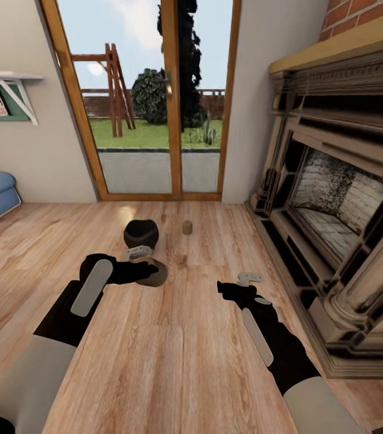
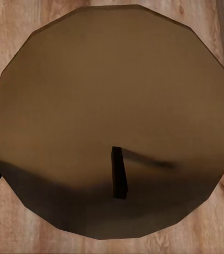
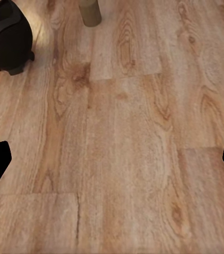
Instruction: Place each of the two pumpkins and all three candles from the living room inside a cabinet in the living room (use any cabinet), then make sure every cabinet is closed, and position the cauldron so it is next to a table in the living room.
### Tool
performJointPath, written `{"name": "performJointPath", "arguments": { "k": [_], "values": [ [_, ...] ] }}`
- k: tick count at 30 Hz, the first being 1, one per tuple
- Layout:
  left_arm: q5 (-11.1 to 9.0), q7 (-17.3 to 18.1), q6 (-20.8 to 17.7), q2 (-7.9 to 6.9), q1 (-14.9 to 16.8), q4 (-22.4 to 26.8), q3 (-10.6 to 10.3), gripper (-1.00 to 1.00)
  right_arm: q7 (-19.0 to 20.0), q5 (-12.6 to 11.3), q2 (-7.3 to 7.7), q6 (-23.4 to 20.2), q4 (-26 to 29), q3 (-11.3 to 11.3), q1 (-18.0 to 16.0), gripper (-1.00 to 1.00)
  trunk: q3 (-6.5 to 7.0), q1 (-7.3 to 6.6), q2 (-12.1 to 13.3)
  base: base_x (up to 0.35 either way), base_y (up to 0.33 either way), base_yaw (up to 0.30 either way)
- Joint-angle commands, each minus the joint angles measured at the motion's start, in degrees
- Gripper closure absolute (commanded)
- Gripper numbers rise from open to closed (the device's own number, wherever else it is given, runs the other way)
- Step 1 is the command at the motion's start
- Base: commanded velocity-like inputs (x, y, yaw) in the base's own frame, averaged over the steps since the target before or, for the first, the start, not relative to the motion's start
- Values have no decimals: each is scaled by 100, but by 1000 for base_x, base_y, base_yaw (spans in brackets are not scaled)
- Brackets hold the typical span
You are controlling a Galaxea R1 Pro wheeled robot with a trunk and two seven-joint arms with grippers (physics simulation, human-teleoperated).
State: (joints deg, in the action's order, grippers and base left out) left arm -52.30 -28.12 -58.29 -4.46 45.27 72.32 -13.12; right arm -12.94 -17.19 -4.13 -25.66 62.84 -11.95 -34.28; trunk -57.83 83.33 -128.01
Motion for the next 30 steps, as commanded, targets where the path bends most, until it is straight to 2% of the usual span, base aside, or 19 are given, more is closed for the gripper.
{"name": "performJointPath", "arguments": {
  "k": [1,7,26,30],
  "values": [
    [-6,0,2,-17,0,44,2,100,-3,-1,0,3,-3,0,0,-100,-9,-1,1,0,0,0],
    [-5,1,23,-28,-7,85,8,100,-3,80,8,54,58,8,0,-100,-52,-1,1,90,0,0],
    [-17,8,37,-32,-9,98,20,100,2,52,41,78,-35,6,0,-100,-56,-1,1,327,0,0],
    [-17,9,37,-29,-9,98,20,100,-6,79,44,84,-220,-7,0,-100,-56,-1,1,334,0,0]
  ]
}}
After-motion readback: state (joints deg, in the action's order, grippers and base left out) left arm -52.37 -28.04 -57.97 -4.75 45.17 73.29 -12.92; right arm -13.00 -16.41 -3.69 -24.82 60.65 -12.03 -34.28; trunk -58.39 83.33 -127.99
